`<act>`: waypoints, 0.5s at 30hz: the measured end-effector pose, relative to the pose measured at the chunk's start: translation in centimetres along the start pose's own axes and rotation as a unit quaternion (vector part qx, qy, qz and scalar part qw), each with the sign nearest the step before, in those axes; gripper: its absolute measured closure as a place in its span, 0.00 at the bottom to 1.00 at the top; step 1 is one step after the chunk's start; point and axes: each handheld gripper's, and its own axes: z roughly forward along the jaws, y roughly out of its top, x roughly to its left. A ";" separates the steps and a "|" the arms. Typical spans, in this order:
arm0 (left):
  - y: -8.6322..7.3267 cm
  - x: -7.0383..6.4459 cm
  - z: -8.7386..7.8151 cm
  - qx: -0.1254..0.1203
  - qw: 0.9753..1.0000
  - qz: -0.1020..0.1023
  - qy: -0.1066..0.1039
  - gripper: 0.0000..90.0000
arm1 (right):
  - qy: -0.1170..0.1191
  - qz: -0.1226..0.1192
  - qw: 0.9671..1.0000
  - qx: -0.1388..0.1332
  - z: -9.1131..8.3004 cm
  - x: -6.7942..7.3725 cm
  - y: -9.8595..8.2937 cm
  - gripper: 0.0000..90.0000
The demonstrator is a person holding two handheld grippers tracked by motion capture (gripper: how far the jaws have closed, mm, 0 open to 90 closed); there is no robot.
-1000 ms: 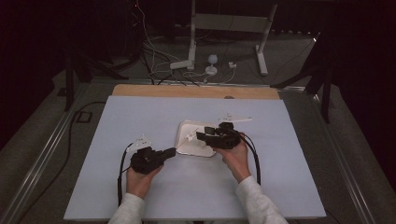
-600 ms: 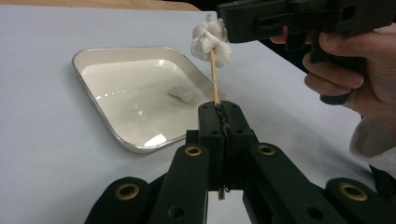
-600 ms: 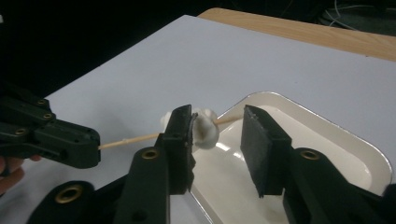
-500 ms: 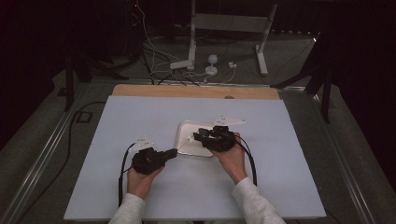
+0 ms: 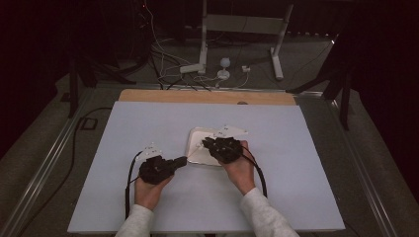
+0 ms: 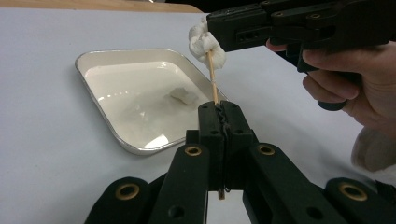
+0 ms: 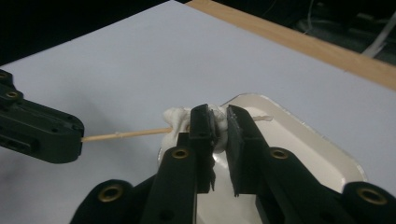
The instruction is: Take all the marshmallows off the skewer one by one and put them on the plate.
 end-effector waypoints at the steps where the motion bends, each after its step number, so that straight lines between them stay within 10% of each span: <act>1: 0.0 0.0 0.0 0.000 1.000 0.000 0.001 1.00 | -0.004 -0.003 1.000 -0.001 0.0 0.1 0.0 0.92; 8: 0.0 0.1 -0.1 0.005 1.000 -0.003 0.005 1.00 | -0.057 -0.016 0.998 0.002 0.2 -0.1 0.0 0.95; 15: 0.0 -0.2 0.1 0.006 1.000 0.000 0.004 1.00 | -0.061 -0.003 0.998 0.003 0.0 -1.2 0.0 0.96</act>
